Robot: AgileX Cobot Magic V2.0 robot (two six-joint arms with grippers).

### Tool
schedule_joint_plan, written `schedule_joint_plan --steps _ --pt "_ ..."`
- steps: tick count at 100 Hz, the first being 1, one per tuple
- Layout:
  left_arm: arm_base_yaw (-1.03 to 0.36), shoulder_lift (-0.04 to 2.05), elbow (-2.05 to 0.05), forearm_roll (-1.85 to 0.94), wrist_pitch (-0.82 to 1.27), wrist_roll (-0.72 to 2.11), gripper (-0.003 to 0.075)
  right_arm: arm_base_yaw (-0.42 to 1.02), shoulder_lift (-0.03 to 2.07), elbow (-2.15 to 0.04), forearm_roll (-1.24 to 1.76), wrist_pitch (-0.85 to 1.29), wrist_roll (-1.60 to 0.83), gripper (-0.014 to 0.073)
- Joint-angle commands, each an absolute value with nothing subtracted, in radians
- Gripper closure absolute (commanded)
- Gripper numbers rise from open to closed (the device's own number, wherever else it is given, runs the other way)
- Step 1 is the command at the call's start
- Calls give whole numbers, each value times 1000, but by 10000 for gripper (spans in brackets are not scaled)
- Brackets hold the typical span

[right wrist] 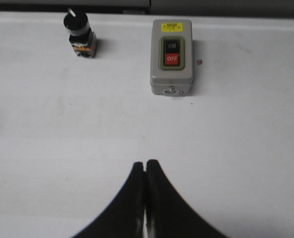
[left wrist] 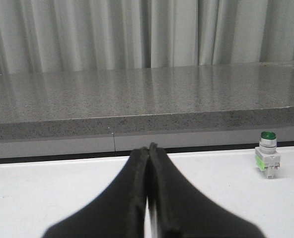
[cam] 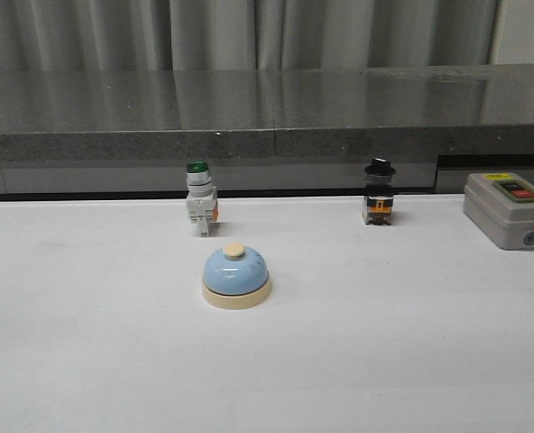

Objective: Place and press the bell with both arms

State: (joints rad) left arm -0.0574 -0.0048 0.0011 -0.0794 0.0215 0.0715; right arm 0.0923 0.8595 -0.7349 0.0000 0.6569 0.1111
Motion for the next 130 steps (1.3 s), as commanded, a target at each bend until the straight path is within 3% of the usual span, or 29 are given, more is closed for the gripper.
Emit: schedule_joint_plan --steps 1,78,113,130 --pt "-57 -38 22 -81 -57 65 739 86 764 -716 0 550 111 652" --pt "-57 -38 22 -81 -57 65 739 86 -33 -224 -48 130 111 652" --pt "-57 -38 22 -81 -57 65 739 88 -22 -93 -55 67 111 652" --pt "-57 -38 22 -81 -57 65 739 88 -22 26 -55 -65 111 652"
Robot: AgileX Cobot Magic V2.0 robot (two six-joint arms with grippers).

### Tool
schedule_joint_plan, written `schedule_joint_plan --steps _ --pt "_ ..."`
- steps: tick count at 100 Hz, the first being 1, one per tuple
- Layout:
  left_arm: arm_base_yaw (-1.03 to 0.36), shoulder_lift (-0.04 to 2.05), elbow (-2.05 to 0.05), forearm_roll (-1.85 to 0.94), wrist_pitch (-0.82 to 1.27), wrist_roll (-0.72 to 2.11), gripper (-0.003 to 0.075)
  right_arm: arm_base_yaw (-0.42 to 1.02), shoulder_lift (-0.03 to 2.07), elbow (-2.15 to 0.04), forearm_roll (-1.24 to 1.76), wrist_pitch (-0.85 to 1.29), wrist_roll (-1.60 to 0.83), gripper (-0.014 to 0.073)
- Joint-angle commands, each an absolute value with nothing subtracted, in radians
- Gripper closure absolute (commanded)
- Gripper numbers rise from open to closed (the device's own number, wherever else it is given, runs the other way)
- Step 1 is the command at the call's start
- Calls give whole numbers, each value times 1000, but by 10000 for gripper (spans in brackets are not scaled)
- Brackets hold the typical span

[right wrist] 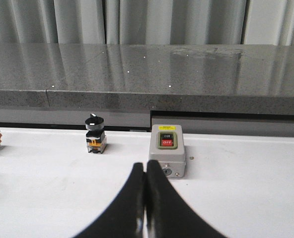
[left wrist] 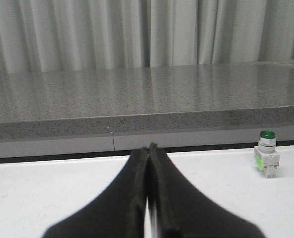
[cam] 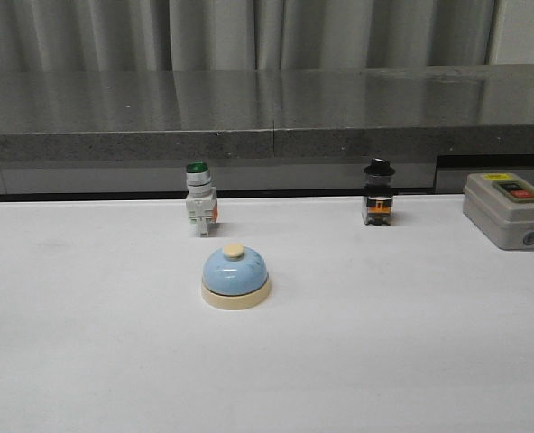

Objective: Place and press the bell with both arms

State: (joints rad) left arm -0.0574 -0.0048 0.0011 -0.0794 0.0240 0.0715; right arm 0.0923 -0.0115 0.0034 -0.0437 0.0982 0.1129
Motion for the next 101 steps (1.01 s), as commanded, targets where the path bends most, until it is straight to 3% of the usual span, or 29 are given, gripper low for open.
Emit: schedule_joint_plan --steps 1,101 --pt "-57 -38 22 -81 -57 65 739 88 -22 31 -55 -75 111 652" --pt "-57 -38 22 -81 -57 65 739 88 -22 26 -55 -42 111 652"
